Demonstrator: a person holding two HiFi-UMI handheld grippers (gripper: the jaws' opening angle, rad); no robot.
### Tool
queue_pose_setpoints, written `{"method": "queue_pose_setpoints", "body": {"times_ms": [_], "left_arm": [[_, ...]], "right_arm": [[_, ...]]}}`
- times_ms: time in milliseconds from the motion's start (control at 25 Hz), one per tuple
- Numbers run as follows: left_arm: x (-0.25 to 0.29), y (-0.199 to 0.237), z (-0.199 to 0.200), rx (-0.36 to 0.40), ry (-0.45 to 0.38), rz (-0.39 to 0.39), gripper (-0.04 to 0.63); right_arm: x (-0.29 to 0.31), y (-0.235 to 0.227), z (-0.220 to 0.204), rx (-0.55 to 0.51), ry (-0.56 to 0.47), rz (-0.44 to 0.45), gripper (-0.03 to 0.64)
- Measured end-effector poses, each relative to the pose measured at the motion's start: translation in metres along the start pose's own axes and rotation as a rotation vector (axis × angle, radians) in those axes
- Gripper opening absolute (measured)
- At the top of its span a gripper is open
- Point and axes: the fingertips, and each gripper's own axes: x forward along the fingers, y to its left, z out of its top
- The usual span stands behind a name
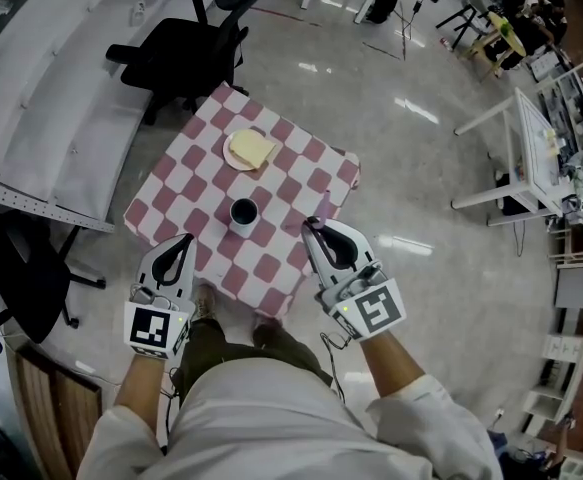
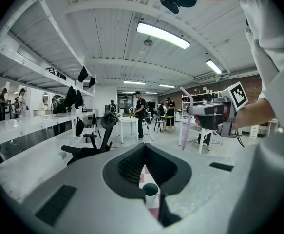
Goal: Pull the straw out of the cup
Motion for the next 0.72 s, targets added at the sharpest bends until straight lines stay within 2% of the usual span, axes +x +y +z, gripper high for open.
{"method": "queue_pose_setpoints", "body": {"times_ms": [720], "left_arm": [[0.002,-0.003,0.004,0.009,-0.003,0.001,0.005]], "right_arm": [[-0.012,-0.001,-0.005,0.013,0.004,-0.008,0.029]]}}
